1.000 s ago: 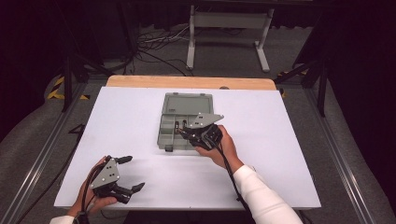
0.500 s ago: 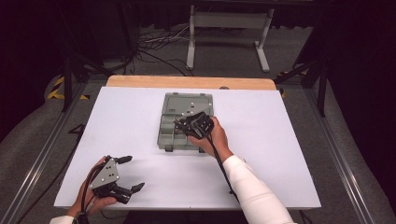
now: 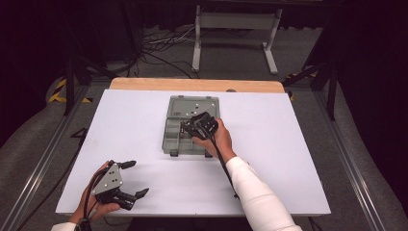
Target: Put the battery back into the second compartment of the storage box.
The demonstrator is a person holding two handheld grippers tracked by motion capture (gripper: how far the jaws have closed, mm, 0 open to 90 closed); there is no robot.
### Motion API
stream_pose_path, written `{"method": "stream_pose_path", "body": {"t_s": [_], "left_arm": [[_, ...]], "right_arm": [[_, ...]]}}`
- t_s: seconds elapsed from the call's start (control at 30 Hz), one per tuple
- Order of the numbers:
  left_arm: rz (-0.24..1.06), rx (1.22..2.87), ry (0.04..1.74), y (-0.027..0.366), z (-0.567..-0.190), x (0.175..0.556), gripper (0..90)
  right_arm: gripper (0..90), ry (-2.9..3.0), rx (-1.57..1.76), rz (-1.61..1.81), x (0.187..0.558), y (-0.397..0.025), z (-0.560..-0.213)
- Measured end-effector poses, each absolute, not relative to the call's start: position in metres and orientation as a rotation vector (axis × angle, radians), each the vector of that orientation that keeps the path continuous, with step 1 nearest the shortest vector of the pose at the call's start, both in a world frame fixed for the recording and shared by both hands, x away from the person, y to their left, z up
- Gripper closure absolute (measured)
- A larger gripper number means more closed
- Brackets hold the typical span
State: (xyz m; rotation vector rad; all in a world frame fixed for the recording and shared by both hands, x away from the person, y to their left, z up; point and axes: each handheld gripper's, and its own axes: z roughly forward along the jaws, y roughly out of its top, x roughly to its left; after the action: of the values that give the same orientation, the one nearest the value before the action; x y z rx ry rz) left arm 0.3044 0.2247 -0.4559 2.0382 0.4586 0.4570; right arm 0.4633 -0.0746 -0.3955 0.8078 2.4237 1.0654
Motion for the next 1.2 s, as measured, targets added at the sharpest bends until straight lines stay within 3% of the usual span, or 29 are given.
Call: {"method": "stream_pose_path", "body": {"t_s": [1.2], "left_arm": [[0.452, 2.035, 0.454, 0.225, -0.455, 0.304, 4.3]], "right_arm": [[78.0, 2.433, 0.938, 0.971, 0.483, -0.058, -0.408]]}}
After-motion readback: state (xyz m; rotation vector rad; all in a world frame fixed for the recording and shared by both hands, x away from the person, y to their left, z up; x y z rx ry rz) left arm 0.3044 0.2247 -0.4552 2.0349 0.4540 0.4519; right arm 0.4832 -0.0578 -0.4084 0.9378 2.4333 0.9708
